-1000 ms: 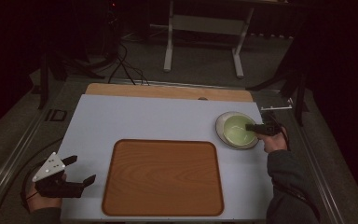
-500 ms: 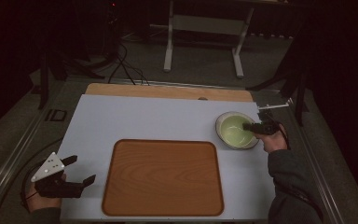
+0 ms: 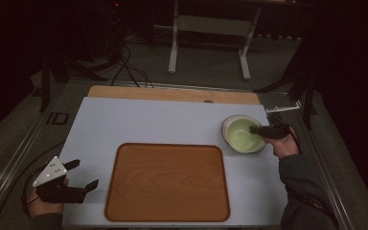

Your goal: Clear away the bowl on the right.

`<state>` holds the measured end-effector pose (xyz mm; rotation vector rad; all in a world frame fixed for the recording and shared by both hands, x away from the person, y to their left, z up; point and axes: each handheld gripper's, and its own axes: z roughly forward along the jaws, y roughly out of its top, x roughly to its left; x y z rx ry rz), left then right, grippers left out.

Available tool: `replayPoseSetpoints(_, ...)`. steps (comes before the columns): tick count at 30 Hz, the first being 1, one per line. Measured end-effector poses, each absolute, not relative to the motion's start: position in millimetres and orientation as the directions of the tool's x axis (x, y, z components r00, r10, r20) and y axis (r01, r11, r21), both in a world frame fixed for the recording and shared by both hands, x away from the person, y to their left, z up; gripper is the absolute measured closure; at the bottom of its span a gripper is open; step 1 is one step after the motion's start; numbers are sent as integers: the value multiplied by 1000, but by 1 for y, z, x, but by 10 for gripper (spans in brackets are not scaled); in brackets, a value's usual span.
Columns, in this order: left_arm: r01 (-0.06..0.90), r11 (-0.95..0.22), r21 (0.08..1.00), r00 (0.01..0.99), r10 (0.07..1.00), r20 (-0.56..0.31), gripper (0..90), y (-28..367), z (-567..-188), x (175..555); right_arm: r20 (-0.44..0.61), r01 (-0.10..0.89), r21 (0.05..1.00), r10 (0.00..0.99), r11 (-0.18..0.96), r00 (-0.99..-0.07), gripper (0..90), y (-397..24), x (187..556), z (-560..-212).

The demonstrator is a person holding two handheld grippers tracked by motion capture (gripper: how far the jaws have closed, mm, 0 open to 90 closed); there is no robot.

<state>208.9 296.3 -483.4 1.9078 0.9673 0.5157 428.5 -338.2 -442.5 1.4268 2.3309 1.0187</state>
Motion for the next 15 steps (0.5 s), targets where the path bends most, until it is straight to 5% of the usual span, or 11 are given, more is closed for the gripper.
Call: replayPoseSetpoints(15, 413, -283, 865, 606, 795, -29, 29, 296, -483, 209, 168, 663, 674, 806, 326, -567, 823, -318, 424, -437)
